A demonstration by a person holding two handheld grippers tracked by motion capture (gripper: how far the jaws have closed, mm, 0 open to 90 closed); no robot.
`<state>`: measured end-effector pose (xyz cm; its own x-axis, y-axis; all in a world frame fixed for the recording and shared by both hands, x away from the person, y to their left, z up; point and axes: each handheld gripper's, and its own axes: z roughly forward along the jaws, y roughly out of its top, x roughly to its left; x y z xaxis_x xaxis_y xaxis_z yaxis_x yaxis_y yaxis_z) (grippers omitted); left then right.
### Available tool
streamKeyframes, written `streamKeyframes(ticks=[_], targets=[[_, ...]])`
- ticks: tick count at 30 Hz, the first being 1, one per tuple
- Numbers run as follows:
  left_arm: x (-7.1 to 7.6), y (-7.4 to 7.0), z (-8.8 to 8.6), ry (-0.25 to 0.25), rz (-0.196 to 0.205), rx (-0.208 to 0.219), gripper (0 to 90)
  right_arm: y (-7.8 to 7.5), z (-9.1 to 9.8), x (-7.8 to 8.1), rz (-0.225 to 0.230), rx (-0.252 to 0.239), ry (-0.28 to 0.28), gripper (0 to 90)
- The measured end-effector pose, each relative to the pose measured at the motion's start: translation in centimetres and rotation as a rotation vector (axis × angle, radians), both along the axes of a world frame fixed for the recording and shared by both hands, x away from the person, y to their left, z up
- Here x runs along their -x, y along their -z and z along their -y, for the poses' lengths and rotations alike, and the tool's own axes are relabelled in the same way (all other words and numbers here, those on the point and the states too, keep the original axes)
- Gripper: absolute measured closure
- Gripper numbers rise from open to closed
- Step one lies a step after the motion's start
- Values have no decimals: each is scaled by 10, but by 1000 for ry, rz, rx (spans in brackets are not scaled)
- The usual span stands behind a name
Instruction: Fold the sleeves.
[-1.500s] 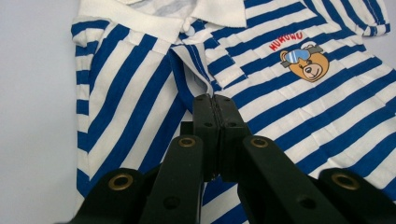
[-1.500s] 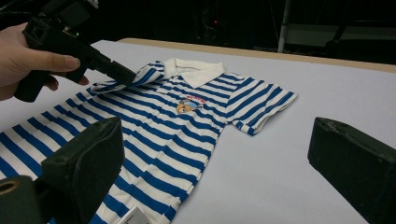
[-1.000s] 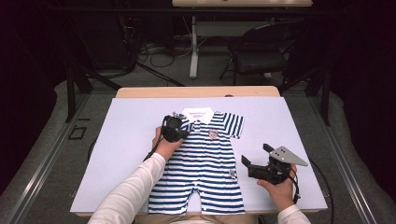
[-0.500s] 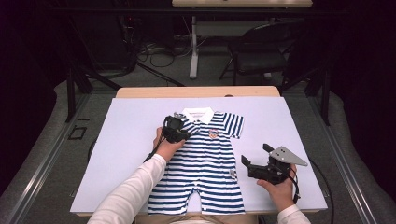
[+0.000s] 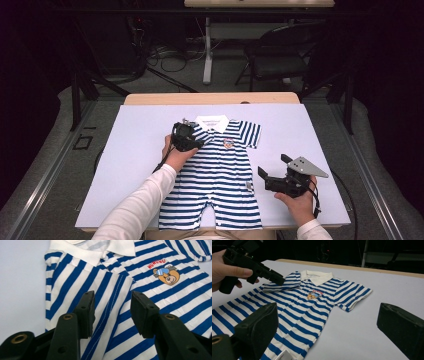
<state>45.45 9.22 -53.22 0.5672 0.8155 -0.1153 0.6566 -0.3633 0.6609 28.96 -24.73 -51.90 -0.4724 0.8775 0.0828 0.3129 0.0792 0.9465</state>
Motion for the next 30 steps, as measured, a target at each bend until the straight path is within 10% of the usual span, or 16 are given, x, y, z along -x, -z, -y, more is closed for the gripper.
streamKeyframes(ticks=[30], targets=[[-6, -28, -41, -102, 57, 140, 243, 2, -2, -2, -7, 10, 2, 33]])
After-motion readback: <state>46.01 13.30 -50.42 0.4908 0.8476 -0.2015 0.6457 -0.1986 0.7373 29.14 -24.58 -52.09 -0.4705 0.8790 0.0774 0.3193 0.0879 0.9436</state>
